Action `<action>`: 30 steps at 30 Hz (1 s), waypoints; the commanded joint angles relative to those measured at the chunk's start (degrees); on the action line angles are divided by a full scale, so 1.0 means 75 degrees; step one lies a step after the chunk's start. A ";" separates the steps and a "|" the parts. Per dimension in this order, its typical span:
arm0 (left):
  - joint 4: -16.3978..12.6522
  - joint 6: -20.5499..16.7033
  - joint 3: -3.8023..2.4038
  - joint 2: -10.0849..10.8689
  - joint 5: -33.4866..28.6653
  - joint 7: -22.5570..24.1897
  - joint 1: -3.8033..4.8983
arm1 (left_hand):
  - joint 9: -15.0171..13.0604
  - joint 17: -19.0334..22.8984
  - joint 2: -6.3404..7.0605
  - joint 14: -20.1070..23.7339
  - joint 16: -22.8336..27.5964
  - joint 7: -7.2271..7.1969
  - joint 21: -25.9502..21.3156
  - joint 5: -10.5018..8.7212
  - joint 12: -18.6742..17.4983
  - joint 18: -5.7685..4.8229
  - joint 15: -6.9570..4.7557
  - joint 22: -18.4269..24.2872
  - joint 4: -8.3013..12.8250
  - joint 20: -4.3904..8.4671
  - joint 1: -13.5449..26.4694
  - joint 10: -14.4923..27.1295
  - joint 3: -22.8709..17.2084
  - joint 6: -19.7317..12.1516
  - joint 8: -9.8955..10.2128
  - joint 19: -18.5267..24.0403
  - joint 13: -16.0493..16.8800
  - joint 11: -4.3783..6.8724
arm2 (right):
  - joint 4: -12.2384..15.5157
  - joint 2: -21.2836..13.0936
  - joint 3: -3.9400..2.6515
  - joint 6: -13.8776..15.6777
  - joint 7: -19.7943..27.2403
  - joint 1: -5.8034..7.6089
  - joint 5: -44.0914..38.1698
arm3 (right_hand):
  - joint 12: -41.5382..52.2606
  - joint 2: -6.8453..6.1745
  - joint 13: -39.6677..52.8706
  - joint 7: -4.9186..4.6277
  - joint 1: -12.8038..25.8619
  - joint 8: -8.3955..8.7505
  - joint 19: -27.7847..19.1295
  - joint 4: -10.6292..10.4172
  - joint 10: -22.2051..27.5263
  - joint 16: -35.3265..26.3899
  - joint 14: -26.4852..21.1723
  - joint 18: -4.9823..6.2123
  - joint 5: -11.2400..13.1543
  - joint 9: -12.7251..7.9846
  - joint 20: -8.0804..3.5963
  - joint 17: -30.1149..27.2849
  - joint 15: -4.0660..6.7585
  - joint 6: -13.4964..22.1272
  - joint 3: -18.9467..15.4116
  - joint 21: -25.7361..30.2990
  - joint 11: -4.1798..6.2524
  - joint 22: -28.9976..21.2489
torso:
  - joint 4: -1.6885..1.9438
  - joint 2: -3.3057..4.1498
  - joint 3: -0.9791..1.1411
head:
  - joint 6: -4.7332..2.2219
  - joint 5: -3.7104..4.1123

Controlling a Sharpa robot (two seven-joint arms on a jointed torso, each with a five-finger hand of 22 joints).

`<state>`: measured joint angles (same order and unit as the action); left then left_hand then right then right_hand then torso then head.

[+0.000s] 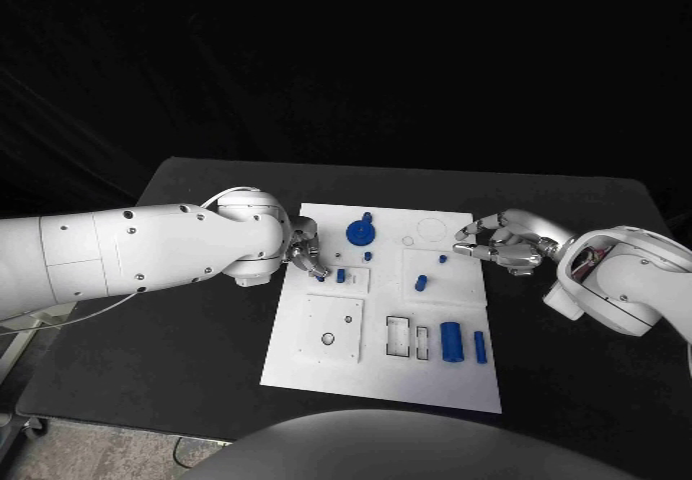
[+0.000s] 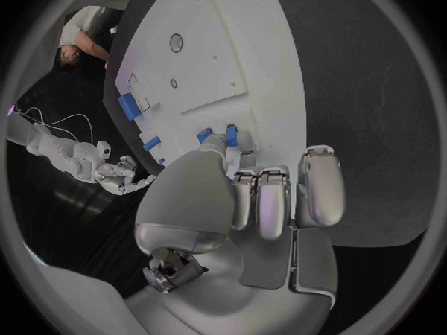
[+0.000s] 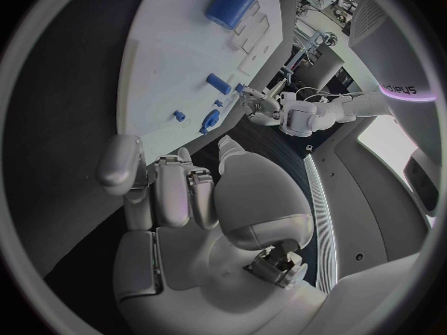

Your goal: Assemble the parts on the task board

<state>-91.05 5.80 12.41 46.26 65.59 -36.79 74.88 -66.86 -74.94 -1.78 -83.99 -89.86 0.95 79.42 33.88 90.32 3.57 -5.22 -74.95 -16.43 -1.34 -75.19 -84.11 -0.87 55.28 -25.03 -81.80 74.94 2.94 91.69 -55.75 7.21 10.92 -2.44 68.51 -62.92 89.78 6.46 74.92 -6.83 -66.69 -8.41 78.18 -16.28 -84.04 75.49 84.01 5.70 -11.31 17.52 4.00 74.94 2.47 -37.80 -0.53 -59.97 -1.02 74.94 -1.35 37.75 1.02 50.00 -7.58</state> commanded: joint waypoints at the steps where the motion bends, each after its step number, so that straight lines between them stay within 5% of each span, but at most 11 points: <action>1: -0.0026 0.0031 0.0005 -0.0027 0.0038 0.0057 -0.0037 | -0.0024 -0.2009 -0.0072 -0.0801 -0.0018 -0.0021 -0.0033 -0.0531 -0.0043 -0.0029 0.0016 -0.0914 -0.0001 -0.0005 0.0106 -0.0785 -0.0055 -0.0008 0.0034 0.0068 0.2009 -0.0016 | 0.0004 0.0003 0.0000 -0.0106 0.0011 -0.0010 -0.0019 | -0.0027 0.0015 0.1955 0.0017 -0.0075 -0.0026 -0.0055 0.0036 -0.0706 -0.0051 0.0097 0.0074 -0.0045 -0.0014 0.0020 0.0705 -0.0055 -0.0058 0.0010 0.0031 -0.0064 0.0418 | -0.0004 0.0006 -0.0001 | -0.0001 0.0006; 3: -0.0025 0.0022 0.0005 -0.0032 0.0036 0.0060 -0.0057 | -0.0034 -0.2009 -0.0099 -0.0801 -0.0018 -0.0010 -0.0041 -0.0886 -0.0043 -0.0028 0.0024 -0.0919 -0.0010 -0.0014 0.0212 -0.0785 -0.0053 0.0000 0.0035 0.0068 0.2009 -0.0027 | 0.0006 0.0001 0.0000 -0.0107 0.0010 -0.0011 -0.0019 | -0.0026 0.0011 0.1956 0.0016 -0.0088 -0.0027 -0.0057 0.0034 -0.0708 -0.0050 0.0097 0.0074 -0.0046 -0.0017 0.0021 0.0705 -0.0055 -0.0059 0.0009 0.0038 -0.0065 0.0418 | -0.0004 0.0005 0.0000 | -0.0001 0.0008; 7: -0.0020 -0.0024 0.0005 -0.0033 0.0031 0.0068 -0.0108 | 0.0016 -0.2009 -0.0235 -0.0801 -0.0018 0.0057 -0.0063 -0.2662 -0.0043 -0.0030 0.0067 -0.0933 -0.0011 -0.0052 0.0857 -0.0785 0.0156 0.0006 0.0127 0.0068 0.2009 -0.0084 | 0.0011 -0.0011 0.0000 -0.0108 0.0008 -0.0013 -0.0018 | -0.0025 0.0011 0.1956 0.0016 -0.0091 -0.0027 -0.0058 0.0034 -0.0708 -0.0048 0.0097 0.0075 -0.0047 -0.0017 0.0021 0.0706 -0.0055 -0.0060 0.0009 0.0042 -0.0066 0.0417 | -0.0003 0.0007 0.0000 | -0.0001 0.0019; 11: -0.0022 -0.0093 0.0005 -0.0019 -0.0004 0.0080 -0.0136 | 0.0167 -0.2009 -0.0341 -0.0801 -0.0018 0.0128 -0.0079 -0.3845 -0.0043 -0.0028 0.0122 -0.0949 -0.0041 -0.0105 0.1844 -0.0785 0.0619 0.0033 0.0283 0.0060 0.2009 -0.0149 | 0.0012 -0.0019 0.0000 -0.0111 0.0006 -0.0015 -0.0018 | -0.0025 0.0011 0.1956 0.0015 -0.0094 -0.0028 -0.0058 0.0034 -0.0708 -0.0049 0.0097 0.0075 -0.0048 -0.0018 0.0021 0.0706 -0.0056 -0.0060 0.0010 0.0042 -0.0066 0.0417 | -0.0001 0.0004 -0.0001 | -0.0001 0.0019; 16: -0.0023 -0.0198 0.0004 -0.0003 -0.0097 0.0097 -0.0147 | 0.0242 -0.2009 -0.0575 -0.0801 -0.0018 0.0142 -0.0084 -0.3818 -0.0043 -0.0027 0.0149 -0.0981 -0.0052 -0.0130 0.2682 -0.0785 0.1136 0.0126 0.0329 0.0043 0.2009 -0.0162 | 0.0013 -0.0019 0.0000 -0.0117 0.0007 -0.0018 -0.0018 | -0.0025 0.0011 0.1956 0.0015 -0.0095 -0.0028 -0.0058 0.0034 -0.0708 -0.0049 0.0097 0.0075 -0.0048 -0.0018 0.0022 0.0706 -0.0056 -0.0061 0.0010 0.0042 -0.0066 0.0418 | 0.0004 0.0005 -0.0002 | -0.0001 0.0021; 21: -0.0006 -0.0234 0.0004 -0.0002 -0.0131 0.0097 -0.0150 | 0.0203 -0.2009 -0.0790 -0.0801 -0.0018 0.0120 -0.0079 -0.3787 -0.0043 -0.0030 0.0138 -0.1007 -0.0053 -0.0133 0.2940 -0.0785 0.1392 0.0230 0.0252 0.0028 0.2009 -0.0153 | 0.0011 -0.0014 0.0000 -0.0122 0.0008 -0.0019 -0.0018 | -0.0025 0.0011 0.1956 0.0015 -0.0095 -0.0028 -0.0058 0.0034 -0.0708 -0.0049 0.0097 0.0075 -0.0048 -0.0018 0.0022 0.0706 -0.0056 -0.0061 0.0010 0.0042 -0.0066 0.0418 | 0.0001 0.0003 -0.0002 | -0.0001 0.0016; 30: 0.0065 -0.0360 0.0000 0.0018 -0.0064 0.0090 -0.0151 | -0.0147 -0.2009 -0.1076 -0.0801 -0.0018 0.0043 -0.0087 -0.2777 -0.0043 -0.0035 0.0083 -0.1060 -0.0043 -0.0088 0.2568 -0.0785 0.1674 0.0214 -0.0092 0.0001 0.2009 -0.0091 | 0.0001 -0.0007 0.0000 -0.0116 0.0011 -0.0026 -0.0018 | -0.0025 0.0011 0.1956 0.0015 -0.0095 -0.0028 -0.0058 0.0034 -0.0708 -0.0049 0.0097 0.0075 -0.0048 -0.0018 0.0022 0.0706 -0.0056 -0.0061 0.0010 0.0042 -0.0066 0.0418 | -0.0005 0.0000 0.0001 | -0.0001 0.0037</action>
<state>-90.69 3.55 12.25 46.39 65.31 -36.31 73.97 -67.79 -74.92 -10.01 -83.98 -89.86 1.67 79.09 12.54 90.32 3.57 -4.39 -74.93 -16.74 -1.95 -55.40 -84.01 11.41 57.09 -25.53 -81.60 74.93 2.02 91.69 -55.85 7.21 10.83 -2.46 68.36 -62.91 89.78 6.46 74.92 -6.83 -66.68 -8.40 77.97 -16.29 -84.03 75.49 84.01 5.70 -11.31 17.45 4.21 74.93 2.47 -37.80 -0.53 -59.97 -1.02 74.92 -1.36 37.77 1.00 50.00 -7.44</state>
